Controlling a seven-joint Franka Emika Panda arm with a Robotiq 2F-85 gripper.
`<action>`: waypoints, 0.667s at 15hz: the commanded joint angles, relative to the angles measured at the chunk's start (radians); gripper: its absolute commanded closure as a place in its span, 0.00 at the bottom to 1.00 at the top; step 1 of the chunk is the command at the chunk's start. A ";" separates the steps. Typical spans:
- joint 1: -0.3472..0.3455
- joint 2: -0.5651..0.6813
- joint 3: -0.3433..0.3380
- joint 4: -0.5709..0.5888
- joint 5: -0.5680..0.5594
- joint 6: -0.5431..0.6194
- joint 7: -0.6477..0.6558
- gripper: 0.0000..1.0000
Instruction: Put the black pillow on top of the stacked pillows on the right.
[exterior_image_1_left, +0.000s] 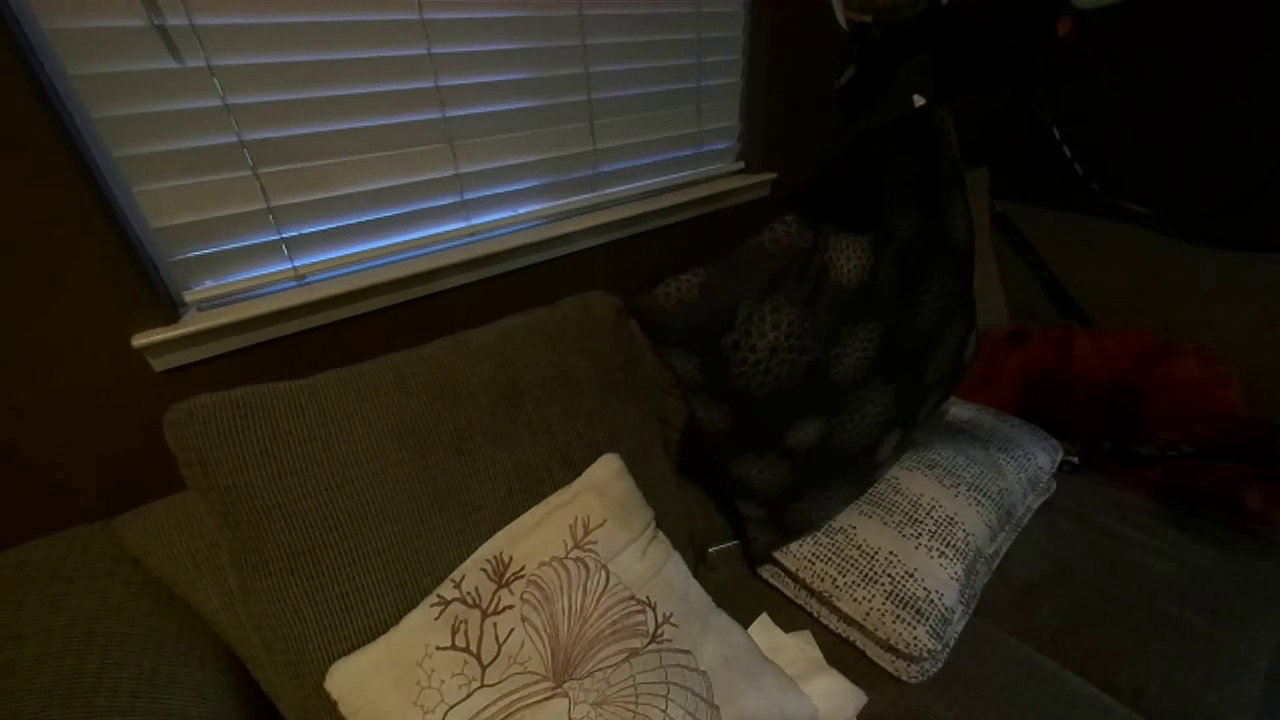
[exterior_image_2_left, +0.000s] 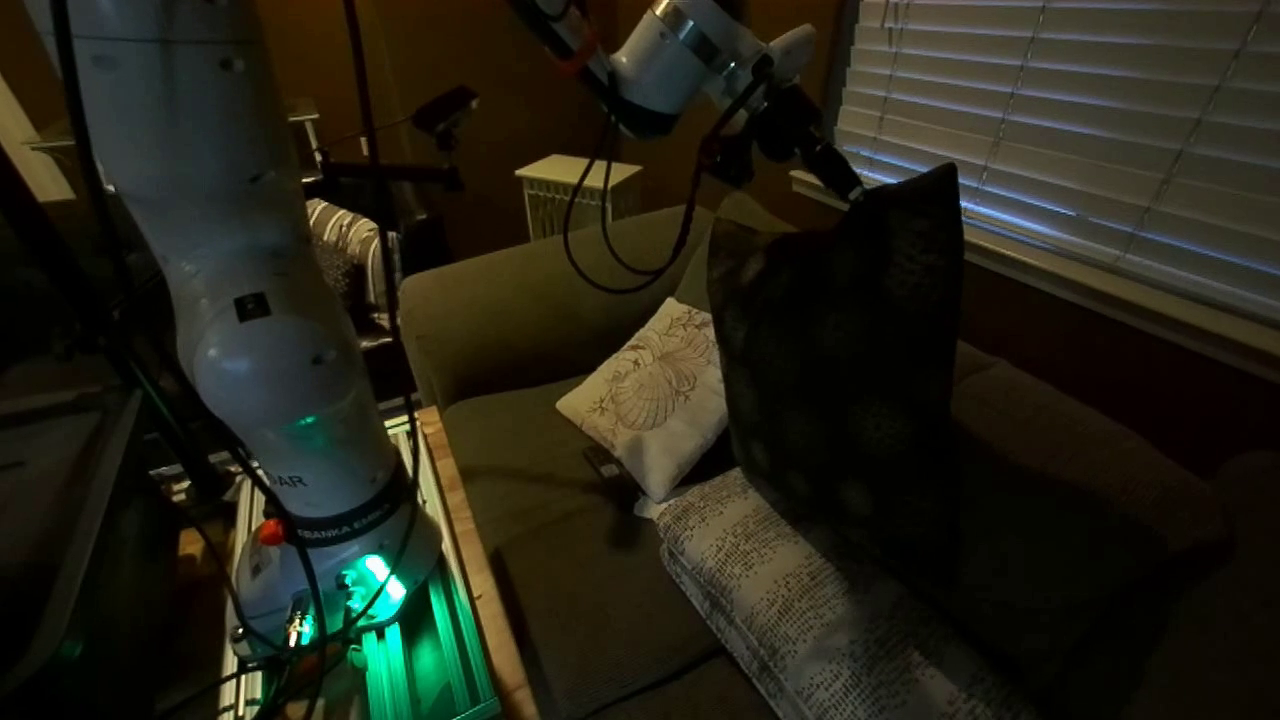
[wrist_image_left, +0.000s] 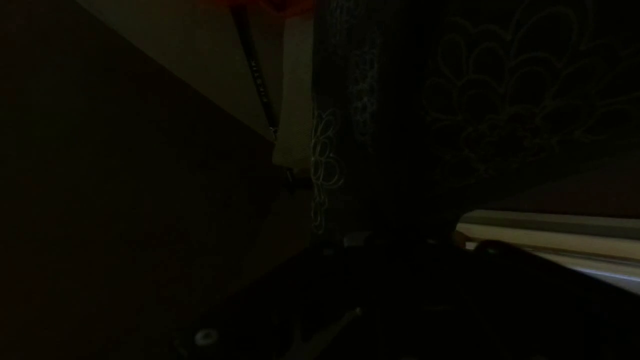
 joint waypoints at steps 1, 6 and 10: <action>-0.036 -0.099 -0.001 -0.047 -0.068 0.000 0.028 0.99; -0.056 -0.049 0.007 -0.022 -0.001 0.003 0.011 0.94; -0.054 -0.043 0.008 -0.019 -0.013 -0.029 0.040 0.99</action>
